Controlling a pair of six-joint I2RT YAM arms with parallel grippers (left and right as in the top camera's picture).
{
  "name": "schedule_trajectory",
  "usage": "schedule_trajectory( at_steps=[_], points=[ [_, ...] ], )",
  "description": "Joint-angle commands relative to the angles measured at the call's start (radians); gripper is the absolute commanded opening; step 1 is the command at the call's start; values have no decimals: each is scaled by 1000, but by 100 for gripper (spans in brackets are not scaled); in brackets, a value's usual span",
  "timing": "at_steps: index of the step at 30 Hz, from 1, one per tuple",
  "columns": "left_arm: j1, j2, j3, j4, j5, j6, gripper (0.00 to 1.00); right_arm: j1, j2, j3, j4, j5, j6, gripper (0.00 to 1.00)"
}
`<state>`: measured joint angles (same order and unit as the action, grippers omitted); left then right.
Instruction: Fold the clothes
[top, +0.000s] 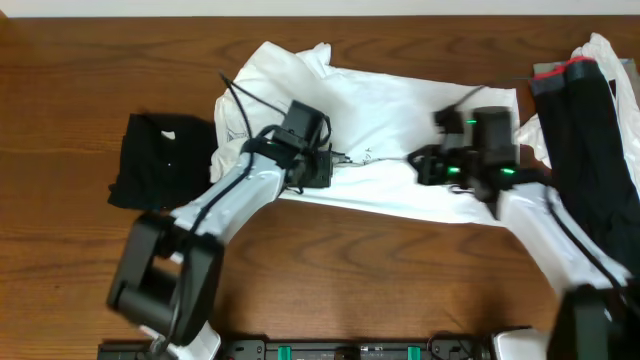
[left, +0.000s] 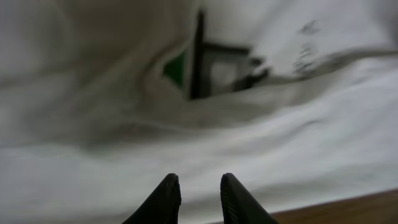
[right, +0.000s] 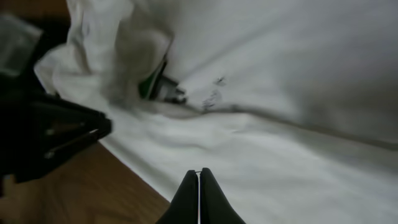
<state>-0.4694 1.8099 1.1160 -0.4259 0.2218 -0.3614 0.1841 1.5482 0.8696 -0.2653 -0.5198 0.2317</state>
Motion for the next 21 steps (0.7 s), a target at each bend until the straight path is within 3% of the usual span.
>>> schedule_trajectory(
  at_steps=[1,7,15,21],
  points=[
    [2,36,-11,-2,2,-101,25,68,104,7,57,-38,28,2],
    [2,64,-17,-9,-10,-203,21,114,277,8,251,-164,68,1],
    [2,64,-17,-6,-13,-205,21,125,396,8,392,-231,115,1],
    [2,64,-17,-6,-13,-204,21,125,415,7,430,-127,113,1]
  ],
)
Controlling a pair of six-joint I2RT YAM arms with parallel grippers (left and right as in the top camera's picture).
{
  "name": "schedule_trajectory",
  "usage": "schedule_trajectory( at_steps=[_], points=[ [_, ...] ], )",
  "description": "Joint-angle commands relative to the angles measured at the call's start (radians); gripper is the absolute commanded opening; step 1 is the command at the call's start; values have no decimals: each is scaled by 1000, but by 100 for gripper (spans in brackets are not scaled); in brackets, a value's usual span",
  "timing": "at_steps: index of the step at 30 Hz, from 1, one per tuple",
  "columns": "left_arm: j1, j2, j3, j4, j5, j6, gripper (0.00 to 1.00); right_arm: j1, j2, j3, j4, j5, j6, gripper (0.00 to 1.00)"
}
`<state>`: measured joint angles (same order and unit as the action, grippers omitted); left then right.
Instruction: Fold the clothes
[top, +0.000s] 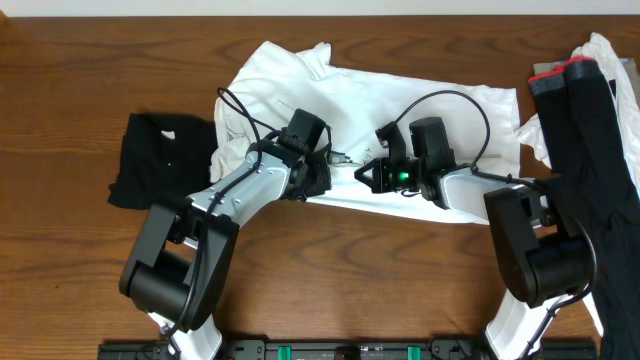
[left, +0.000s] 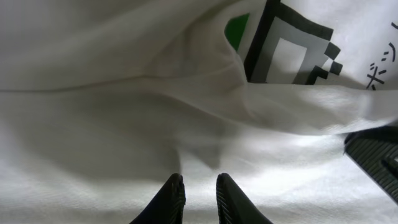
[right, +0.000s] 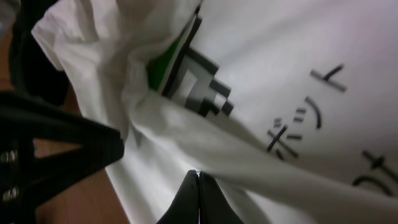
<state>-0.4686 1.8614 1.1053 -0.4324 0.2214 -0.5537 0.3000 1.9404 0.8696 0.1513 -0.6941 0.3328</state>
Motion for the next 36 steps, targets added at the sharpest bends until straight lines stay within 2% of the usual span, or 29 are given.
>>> schedule_trajectory(
  at_steps=[1,5,9,13,20,25,27,28,29,32,36],
  points=[
    [1,13,-6,0,-13,-10,21,9,25,7,22,84,12,1],
    [1,13,-6,-7,-13,-1,21,8,29,8,25,266,37,1],
    [1,13,-6,-24,-13,6,21,-3,29,8,71,338,36,1],
    [1,13,-6,-26,-14,60,22,-40,22,14,130,296,38,1],
    [1,13,-6,-30,-50,105,22,-106,-50,34,103,176,49,3],
    [3,-32,7,-63,-50,180,22,-180,-217,35,-83,170,31,6],
    [11,-77,23,-94,-50,221,22,-215,-315,35,-184,171,6,11],
    [19,-108,29,-113,-51,237,25,-229,-357,35,-226,175,3,12],
    [32,-141,31,-130,-51,244,34,-245,-404,35,-275,182,2,16],
    [91,-239,31,-184,-66,243,38,-291,-547,35,-439,224,2,23],
    [196,-324,31,-226,-96,300,42,-348,-694,35,-682,310,3,23]
  ],
)
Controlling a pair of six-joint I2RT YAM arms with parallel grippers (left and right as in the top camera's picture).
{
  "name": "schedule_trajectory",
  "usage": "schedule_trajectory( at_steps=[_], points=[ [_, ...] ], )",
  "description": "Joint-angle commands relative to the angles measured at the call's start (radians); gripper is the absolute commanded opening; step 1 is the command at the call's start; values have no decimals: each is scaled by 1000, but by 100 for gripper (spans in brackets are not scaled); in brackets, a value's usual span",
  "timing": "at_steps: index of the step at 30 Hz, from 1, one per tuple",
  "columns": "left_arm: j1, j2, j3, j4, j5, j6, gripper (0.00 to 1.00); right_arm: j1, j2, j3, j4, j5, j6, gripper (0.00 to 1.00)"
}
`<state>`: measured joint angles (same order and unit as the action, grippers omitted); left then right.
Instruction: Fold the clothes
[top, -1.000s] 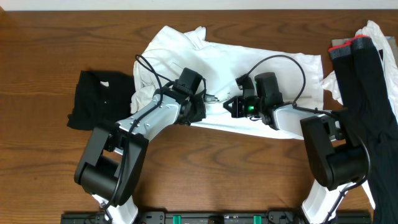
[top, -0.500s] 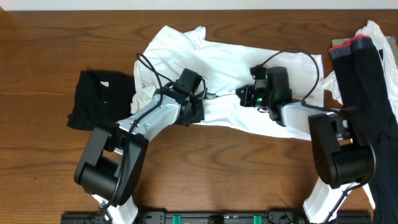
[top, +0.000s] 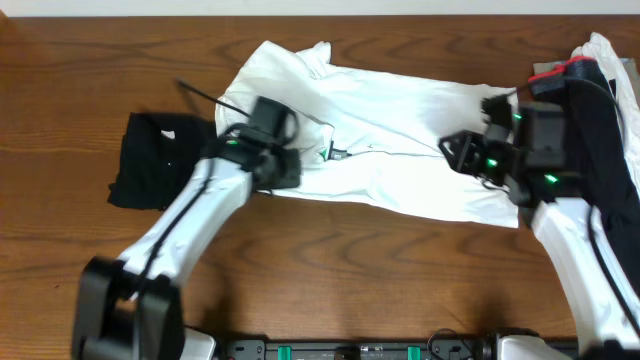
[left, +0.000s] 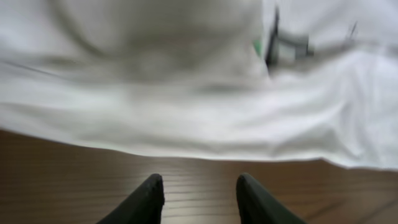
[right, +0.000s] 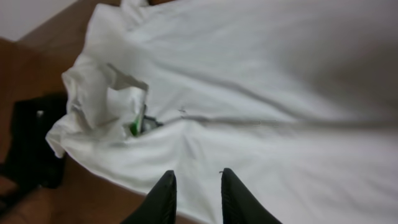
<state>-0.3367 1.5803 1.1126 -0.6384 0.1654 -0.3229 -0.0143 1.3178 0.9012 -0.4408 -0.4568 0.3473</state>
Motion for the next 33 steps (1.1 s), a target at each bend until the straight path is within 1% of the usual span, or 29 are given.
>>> schedule_trajectory(
  at_steps=[1,3,4,7,8,11,13,15,16,19,20,23,24,25,26,28,31,33],
  points=[
    [84,-47,24,-26,-39,80,42,-39,-87,3,-136,91,-11,23],
    [116,-44,23,-43,-39,111,46,-39,-98,3,-232,134,-11,26],
    [126,-38,20,-54,-39,138,47,-39,-95,3,-286,145,-12,30],
    [138,-19,13,-89,-39,179,47,-39,-63,-3,-427,184,-11,35],
    [139,-15,11,-93,-39,187,47,-39,-46,-8,-463,201,-11,38],
    [139,-14,10,-89,-39,196,47,-40,13,-23,-510,240,-11,47],
    [139,-14,10,-78,-39,196,47,-40,55,-26,-515,256,-12,56],
    [139,-14,10,-75,-39,196,48,-40,96,-26,-516,241,-11,57],
    [139,-14,10,-75,-39,196,48,-39,115,-26,-511,239,-11,55],
    [139,-14,10,-75,-39,196,48,-41,171,-26,-473,274,4,35],
    [139,-14,10,-74,-39,196,48,-46,195,-26,-459,303,32,31],
    [139,-14,10,-75,-39,196,48,-65,248,-27,-421,380,81,29],
    [139,-14,10,-75,-39,196,48,-74,264,-26,-402,388,83,32],
    [139,-14,10,-75,-39,196,48,-84,283,-26,-383,389,83,33],
    [139,-14,10,-75,-39,196,48,-92,298,-26,-367,390,83,29],
    [139,-14,10,-74,-39,196,48,-109,336,-26,-341,401,89,15],
    [139,-14,10,-70,-39,196,49,-130,391,-27,-327,463,111,1],
    [139,-14,10,-68,-39,196,48,-138,426,-27,-333,517,113,1]
  ],
)
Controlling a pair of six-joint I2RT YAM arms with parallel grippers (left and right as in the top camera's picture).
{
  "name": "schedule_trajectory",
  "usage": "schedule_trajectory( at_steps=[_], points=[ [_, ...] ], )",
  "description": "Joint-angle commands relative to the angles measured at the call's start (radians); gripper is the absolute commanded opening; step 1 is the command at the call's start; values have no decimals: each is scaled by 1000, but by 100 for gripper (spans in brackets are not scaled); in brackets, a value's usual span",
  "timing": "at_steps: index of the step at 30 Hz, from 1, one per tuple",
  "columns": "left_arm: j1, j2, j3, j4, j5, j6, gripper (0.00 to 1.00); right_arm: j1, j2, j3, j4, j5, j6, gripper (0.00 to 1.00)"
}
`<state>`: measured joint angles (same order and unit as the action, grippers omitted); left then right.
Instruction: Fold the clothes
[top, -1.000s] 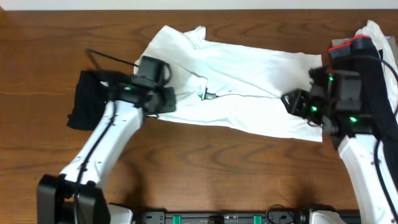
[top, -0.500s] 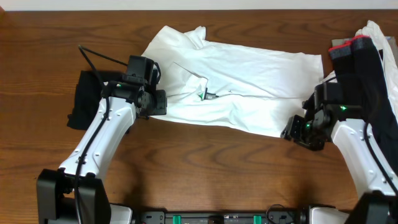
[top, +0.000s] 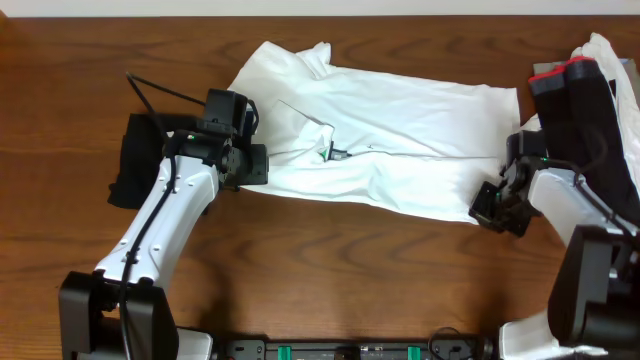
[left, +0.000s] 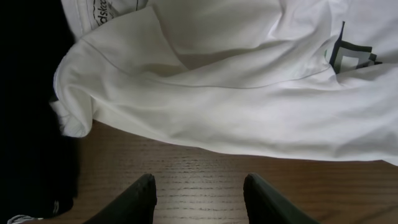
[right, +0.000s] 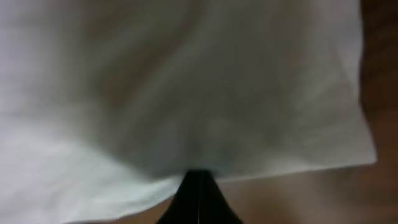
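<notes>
A white T-shirt (top: 400, 120) with a small printed logo (top: 330, 152) lies spread across the table. My left gripper (top: 248, 170) is at the shirt's lower left edge. In the left wrist view the left gripper (left: 199, 196) is open over bare wood, just short of the shirt's (left: 217, 93) rumpled hem. My right gripper (top: 482, 212) is at the shirt's lower right corner. The blurred right wrist view shows the right gripper (right: 198, 186) shut on the shirt's (right: 186, 81) hem.
A folded black garment (top: 160, 160) lies just left of the shirt, close to my left arm; it fills the left edge of the left wrist view as the black garment (left: 25, 124). A heap of black and white clothes (top: 590, 120) sits at the right edge.
My left gripper has moved left from the shirt's lower middle to its lower left edge, still open. My right gripper was open above the shirt's right half; now it is shut on the lower right corner.
First both grippers were near the shirt's middle, the right one shut, the left barely open. Then they stood close together at the printed logo. Later both were open and wider apart. Now each is at an opposite lower end of the shirt.
</notes>
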<state>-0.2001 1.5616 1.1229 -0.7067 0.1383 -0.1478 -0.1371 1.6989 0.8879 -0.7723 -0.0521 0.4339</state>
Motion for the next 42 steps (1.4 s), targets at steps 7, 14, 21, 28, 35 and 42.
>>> schedule_trajectory(
  at_steps=[7,14,21,28,35,42],
  points=[
    [3,5,-1,0,-12,21,49,-69,92,-14,-93,427,127,1],
    [3,5,-1,-3,-12,21,49,-97,91,-11,2,407,-28,1],
    [3,8,-35,-37,-13,21,53,-98,52,30,2,196,-104,7],
    [3,17,-193,149,-54,30,59,-99,-118,80,-35,-14,-106,38],
    [3,58,-325,354,-60,89,58,-98,-227,80,-61,-27,-129,45],
    [6,86,-325,276,-190,106,6,-98,-227,80,-80,-15,-129,48]
  ],
)
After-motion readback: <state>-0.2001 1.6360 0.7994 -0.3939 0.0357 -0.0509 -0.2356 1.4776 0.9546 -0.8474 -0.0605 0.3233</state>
